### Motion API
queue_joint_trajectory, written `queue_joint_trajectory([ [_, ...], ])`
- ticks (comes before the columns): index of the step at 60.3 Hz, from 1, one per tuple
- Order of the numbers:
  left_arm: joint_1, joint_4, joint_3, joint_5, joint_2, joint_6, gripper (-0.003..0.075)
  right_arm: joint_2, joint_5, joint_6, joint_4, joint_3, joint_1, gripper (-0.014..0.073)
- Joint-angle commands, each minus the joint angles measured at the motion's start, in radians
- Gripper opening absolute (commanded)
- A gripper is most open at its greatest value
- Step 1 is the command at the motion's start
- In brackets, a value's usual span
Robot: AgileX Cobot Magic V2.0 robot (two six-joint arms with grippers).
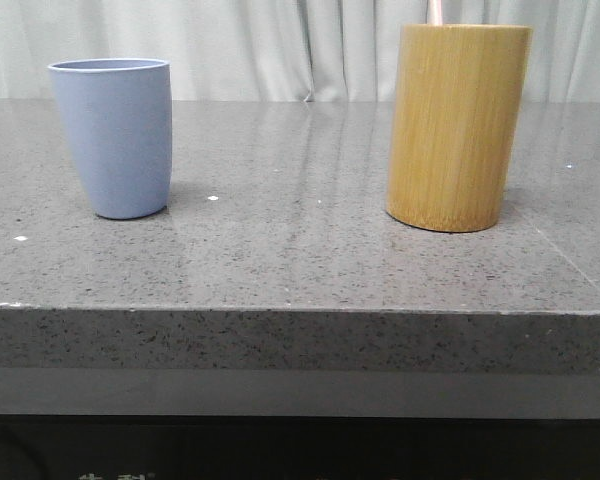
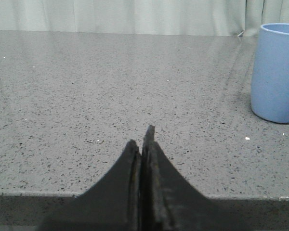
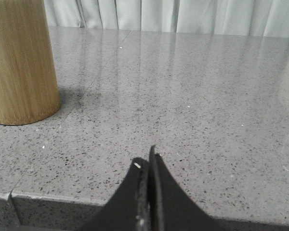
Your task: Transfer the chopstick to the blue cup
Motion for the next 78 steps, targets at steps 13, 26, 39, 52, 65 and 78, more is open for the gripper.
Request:
queue_joint_trajectory([
  [13, 0.0, -0.009, 0.008, -0.078, -0.021, -0.004, -0.0019, -0.019, -0.088, -0.003, -0.004, -0.005, -0.006, -0.0113],
  [26, 0.0, -0.009, 0.008, -0.078, -0.021, -0.004, -0.0019, -0.019, -0.088, -0.003, -0.004, -0.005, -0.006, -0.0113],
  [39, 0.0, -0.009, 0.008, -0.078, -0.021, -0.004, -0.0019, -0.019, -0.088, -0.003, -0.004, -0.005, -0.006, -0.0113],
  [52, 0.0, -0.009, 0.008, -0.078, -0.021, -0.004, -0.0019, -0.019, -0.088, -0.003, -0.004, -0.005, -0.006, -0.0113],
  [65, 0.0, -0.009, 0.008, -0.094, -0.021, -0.004, -0.0019, -0.019, -0.109, -0.003, -0.004, -0.005, -0.006, -0.0113],
  [78, 0.0, -0.052, -0.001, -0.234, -0.021, -0.004, -0.0019, -0.019, -0.197, -0.003, -0.004, -0.036, -0.006, -0.0113],
])
